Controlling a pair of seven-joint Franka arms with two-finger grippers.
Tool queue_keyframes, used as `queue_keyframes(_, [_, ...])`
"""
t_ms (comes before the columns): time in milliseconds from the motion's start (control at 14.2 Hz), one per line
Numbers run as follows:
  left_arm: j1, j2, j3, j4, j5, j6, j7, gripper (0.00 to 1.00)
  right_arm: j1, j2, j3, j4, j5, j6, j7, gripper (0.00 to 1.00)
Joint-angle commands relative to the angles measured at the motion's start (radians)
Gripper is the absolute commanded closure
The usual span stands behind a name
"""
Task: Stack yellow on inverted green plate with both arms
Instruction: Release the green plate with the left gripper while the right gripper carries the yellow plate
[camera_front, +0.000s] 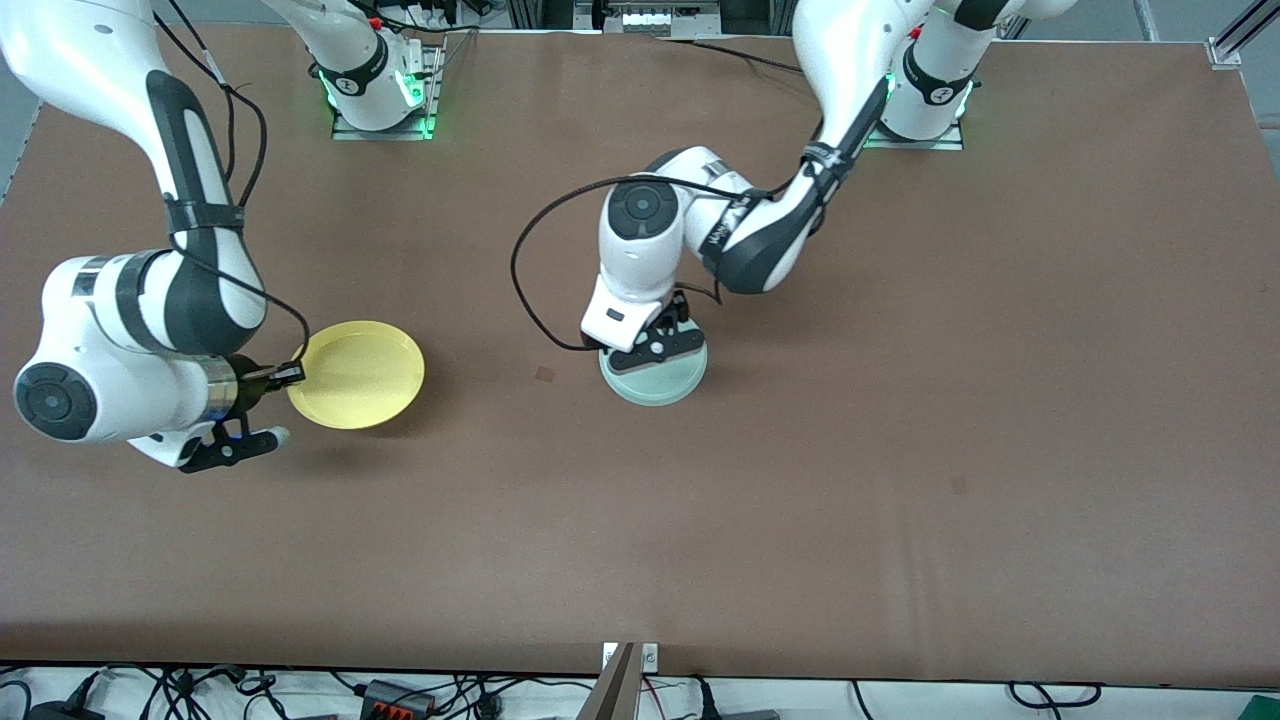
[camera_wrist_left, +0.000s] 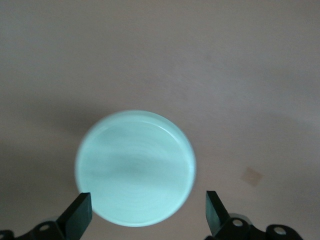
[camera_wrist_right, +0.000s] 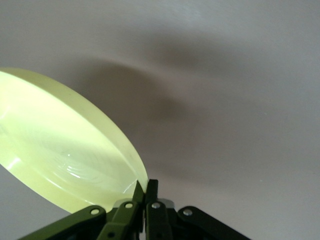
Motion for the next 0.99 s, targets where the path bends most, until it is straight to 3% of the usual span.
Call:
queue_keyframes(0, [0.083,-0.096,-0.006,-0.009,-0.015,-0.179,0.204,0.0,0.031,-0.018,0.0,-0.004,0.039,-0.005,0.011,1.0])
queue_keyframes(212, [0.185,-0.174,0.003,-0.007,-0.012,-0.332,0.411,0.0,0.048,-0.006,0.0,-0.008,0.179,-0.016,0.016,1.0])
queue_keyframes(424, [0.302,-0.262,0.003,-0.007,-0.012,-0.399,0.606,0.0,0.125,0.008,0.0,-0.008,0.262,-0.011,0.107,1.0])
queue_keyframes(918, [0.53,-0.389,0.008,-0.004,-0.013,-0.563,0.937,0.0,0.35,0.105,-0.002,-0.006,0.334,0.076,0.182,1.0])
